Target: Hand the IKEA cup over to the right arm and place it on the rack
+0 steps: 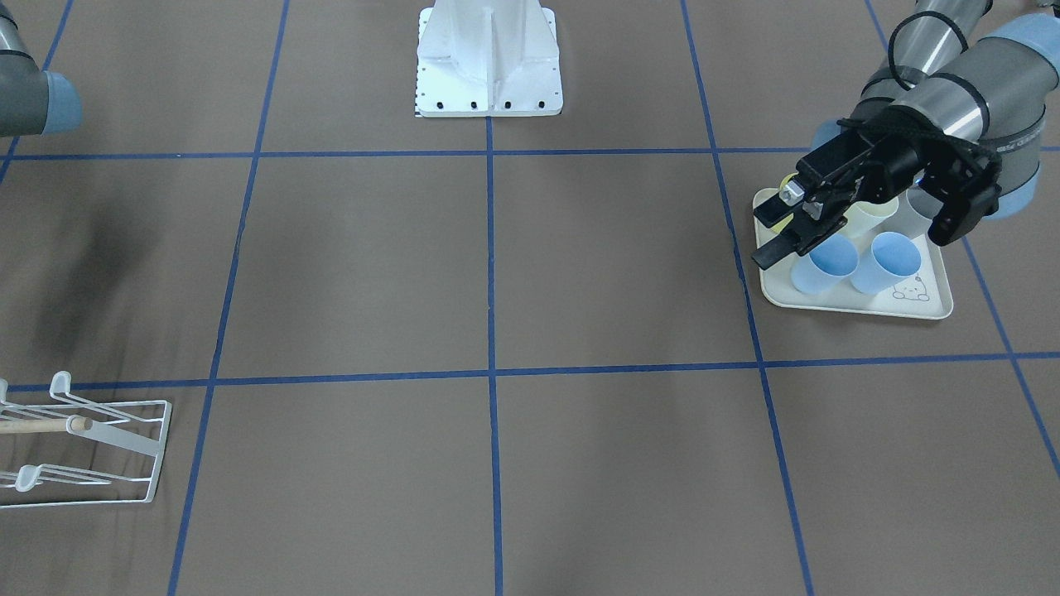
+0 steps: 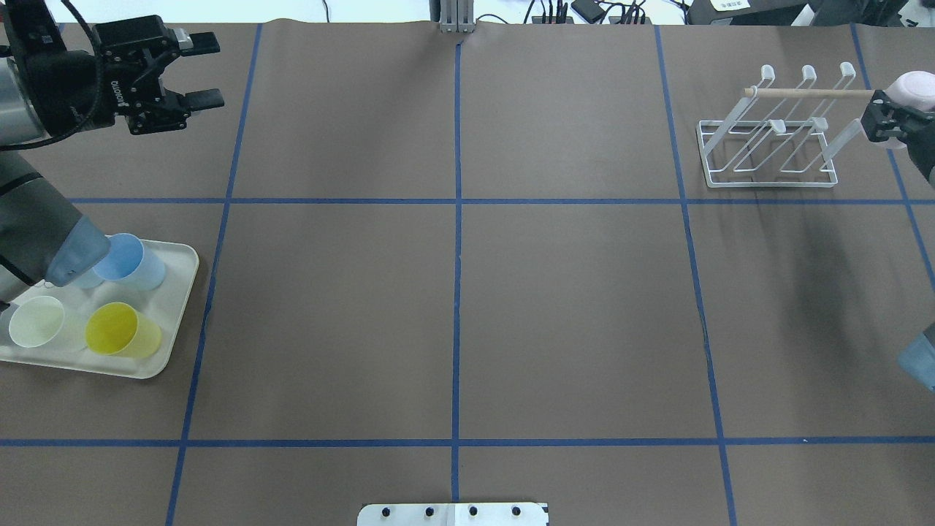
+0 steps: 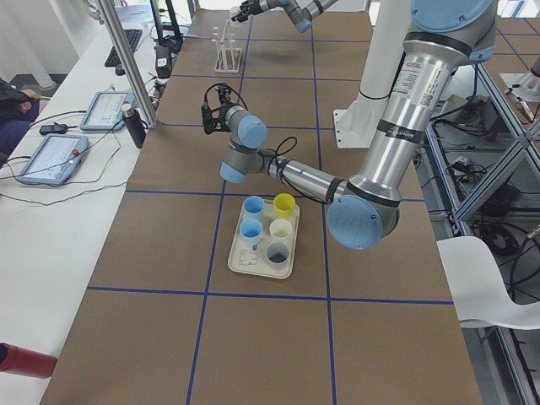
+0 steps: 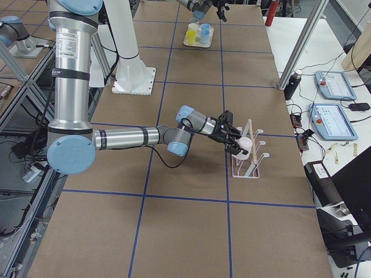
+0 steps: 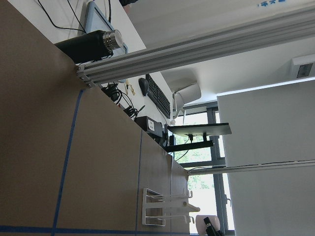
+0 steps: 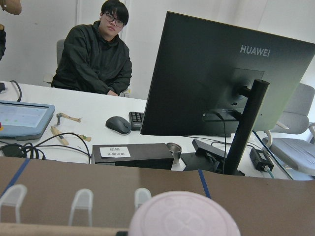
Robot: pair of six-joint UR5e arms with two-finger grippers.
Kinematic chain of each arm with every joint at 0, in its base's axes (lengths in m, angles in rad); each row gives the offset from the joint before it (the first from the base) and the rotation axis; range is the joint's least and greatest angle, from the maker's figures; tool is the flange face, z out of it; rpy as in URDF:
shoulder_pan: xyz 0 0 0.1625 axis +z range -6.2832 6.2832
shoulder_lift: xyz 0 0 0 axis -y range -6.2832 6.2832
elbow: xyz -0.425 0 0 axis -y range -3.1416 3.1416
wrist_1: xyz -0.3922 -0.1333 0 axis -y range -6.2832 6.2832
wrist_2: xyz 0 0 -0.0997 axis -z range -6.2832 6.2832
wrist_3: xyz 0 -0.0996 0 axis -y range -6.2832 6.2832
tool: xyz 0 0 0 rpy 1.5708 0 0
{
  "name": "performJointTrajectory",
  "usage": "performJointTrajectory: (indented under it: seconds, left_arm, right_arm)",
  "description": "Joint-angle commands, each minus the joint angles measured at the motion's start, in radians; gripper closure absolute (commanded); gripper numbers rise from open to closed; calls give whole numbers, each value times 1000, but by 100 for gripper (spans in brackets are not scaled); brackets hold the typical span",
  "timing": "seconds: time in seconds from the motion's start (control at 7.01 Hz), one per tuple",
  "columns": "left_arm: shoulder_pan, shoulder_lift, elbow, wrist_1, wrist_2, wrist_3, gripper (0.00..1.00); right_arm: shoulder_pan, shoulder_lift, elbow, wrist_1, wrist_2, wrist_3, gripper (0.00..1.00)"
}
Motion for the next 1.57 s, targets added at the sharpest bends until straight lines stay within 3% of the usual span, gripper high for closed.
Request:
performJointTrajectory:
  seconds: [0.0, 0.57, 0.71, 0.86, 1.0, 1.43]
  left_arm:
    - [1, 16, -6, -2, 0, 0, 0]
    - [1, 24, -6, -4, 0, 0, 0]
    - [1, 24, -6, -4, 0, 0, 0]
    - [1, 24, -7, -4, 0, 0, 0]
    - [1, 24, -7, -5, 0, 0, 0]
    - [-2, 26, -10, -5, -12, 0, 0]
  right_arm:
    - [0, 11, -18, 0, 2, 0, 100]
    - [-2, 31, -55, 1, 9, 0, 100]
    - [0, 31, -56, 1, 27, 0, 75]
    - [0, 31, -58, 1, 41, 2, 12]
    - [-2, 31, -64, 23, 43, 5, 0]
    - [15, 34, -41, 64, 123, 1, 0]
